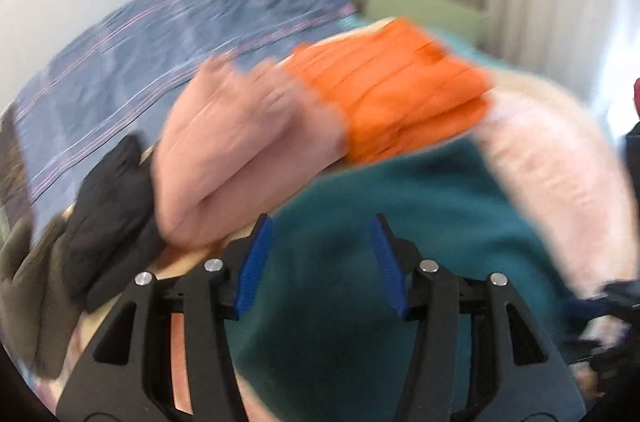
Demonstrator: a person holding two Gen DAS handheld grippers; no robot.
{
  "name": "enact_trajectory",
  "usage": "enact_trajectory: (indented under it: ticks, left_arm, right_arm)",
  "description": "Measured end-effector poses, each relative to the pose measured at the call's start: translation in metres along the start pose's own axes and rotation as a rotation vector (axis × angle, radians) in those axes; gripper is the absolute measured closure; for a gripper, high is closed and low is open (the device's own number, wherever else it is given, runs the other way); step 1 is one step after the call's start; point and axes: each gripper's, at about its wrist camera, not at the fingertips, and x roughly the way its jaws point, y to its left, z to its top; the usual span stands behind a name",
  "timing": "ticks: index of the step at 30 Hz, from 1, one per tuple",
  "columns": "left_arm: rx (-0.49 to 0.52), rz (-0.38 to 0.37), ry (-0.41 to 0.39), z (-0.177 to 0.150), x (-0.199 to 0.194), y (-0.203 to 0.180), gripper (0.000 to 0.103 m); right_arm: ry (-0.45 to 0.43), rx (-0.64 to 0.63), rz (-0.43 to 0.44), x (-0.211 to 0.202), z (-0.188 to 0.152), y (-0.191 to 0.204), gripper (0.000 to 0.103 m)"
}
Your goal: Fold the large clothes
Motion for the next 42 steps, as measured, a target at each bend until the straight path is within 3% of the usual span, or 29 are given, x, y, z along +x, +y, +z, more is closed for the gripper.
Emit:
enact_trajectory:
  ticks: [3,5,7,8,11,15,19,24,29,32,34,35,37,39,42]
  left_arm:
    - [0.142,-0.004,-0.038,0.023,0.001,-0.038,0.04]
    - [0.234,0.012,-0.007,0.034,0.022,-0.064,0.033]
    - [0.287,-0.008,0.172,0.032,0.07,-0.082,0.031]
    - [0.326,0.022,0.276,0.024,0.099,-0.089,0.028]
    - [0.359,0.079,0.296,0.027,0.108,-0.096,0.024]
    - [0.442,0.188,0.228,0.019,0.097,-0.111,0.023]
    - [0.448,0.22,0.173,0.016,0.083,-0.116,0.023]
    - [0.415,0.238,0.073,0.019,0.047,-0.113,0.023]
    - [0.233,0.035,0.038,0.017,-0.013,-0.075,0.023]
    - [0.128,-0.107,-0.009,-0.004,-0.047,-0.054,0.022]
    - [0.092,-0.165,0.016,-0.022,-0.044,-0.048,0.021]
    - [0.123,-0.147,0.045,-0.043,-0.032,-0.052,0.019]
    - [0.143,-0.108,-0.051,-0.065,-0.031,-0.055,0.019]
    - [0.088,-0.115,-0.058,-0.066,-0.031,-0.053,0.019]
    - [0.112,-0.083,-0.069,-0.066,-0.032,-0.061,0.019]
  right_arm:
    - [0.002,-0.007,-0.012,-0.001,-0.001,0.004,0.066]
    - [-0.002,-0.014,-0.019,-0.001,-0.002,0.005,0.065]
    - [-0.003,-0.023,-0.039,0.0,-0.005,0.005,0.065]
    - [-0.006,-0.034,-0.055,0.002,-0.007,0.005,0.065]
    - [-0.017,-0.054,-0.076,0.002,-0.008,0.007,0.065]
    - [-0.012,-0.049,-0.059,-0.001,-0.007,0.006,0.064]
    - [-0.021,0.015,-0.03,-0.012,-0.008,0.001,0.065]
    - [0.003,-0.049,-0.047,-0.009,-0.01,0.004,0.065]
    - [-0.007,-0.041,-0.026,-0.007,-0.009,-0.002,0.065]
    - [-0.014,-0.042,-0.025,-0.009,-0.012,0.0,0.065]
    - [-0.018,-0.042,-0.028,-0.01,-0.013,0.003,0.064]
    - [-0.016,-0.044,-0.032,-0.01,-0.014,0.004,0.064]
    - [-0.005,-0.058,-0.047,-0.007,-0.015,0.006,0.064]
    - [-0.01,-0.067,-0.063,-0.006,-0.014,0.008,0.064]
    - [-0.008,-0.06,-0.079,-0.006,-0.013,0.008,0.064]
